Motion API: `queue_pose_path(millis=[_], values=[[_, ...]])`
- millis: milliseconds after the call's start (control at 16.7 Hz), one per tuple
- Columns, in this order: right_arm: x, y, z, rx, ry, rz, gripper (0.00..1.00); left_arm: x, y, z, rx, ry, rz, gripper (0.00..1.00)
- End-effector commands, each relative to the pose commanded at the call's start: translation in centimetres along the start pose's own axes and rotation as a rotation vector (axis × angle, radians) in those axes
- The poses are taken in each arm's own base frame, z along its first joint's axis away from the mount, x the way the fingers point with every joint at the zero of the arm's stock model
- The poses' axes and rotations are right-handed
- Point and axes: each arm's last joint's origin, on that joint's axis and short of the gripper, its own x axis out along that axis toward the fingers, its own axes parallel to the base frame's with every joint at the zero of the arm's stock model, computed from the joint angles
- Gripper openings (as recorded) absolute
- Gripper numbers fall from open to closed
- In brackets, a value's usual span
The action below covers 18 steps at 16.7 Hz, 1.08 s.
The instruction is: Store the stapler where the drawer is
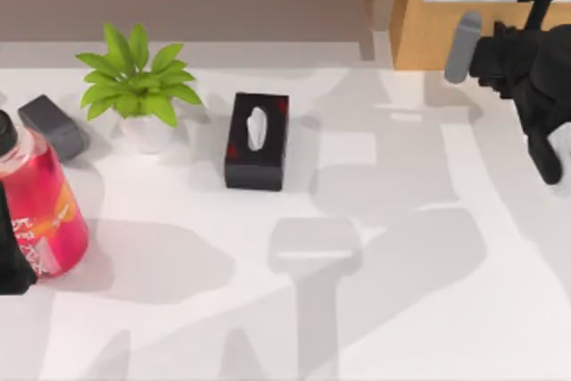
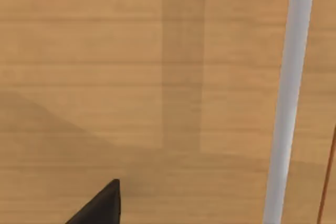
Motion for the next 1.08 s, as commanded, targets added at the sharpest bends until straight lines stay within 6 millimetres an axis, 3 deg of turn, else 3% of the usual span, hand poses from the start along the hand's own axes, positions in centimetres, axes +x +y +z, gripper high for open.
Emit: queue_pose_path(millis=[60, 840, 1080], values=[[0.0, 0.0, 0.0, 0.0, 0.0, 0.0, 1.0, 0.0, 0.0, 0.0, 0.0, 0.0, 0.0, 1.0], [0.0, 0.0, 0.0, 0.0, 0.0, 0.0, 0.02, 0.0, 0.0, 0.0, 0.0, 0.0, 0.0, 1.0], [0.0, 0.0, 0.0, 0.0, 0.0, 0.0, 0.0, 0.0, 0.0, 0.0, 0.0, 0.0, 0.0, 1.0]])
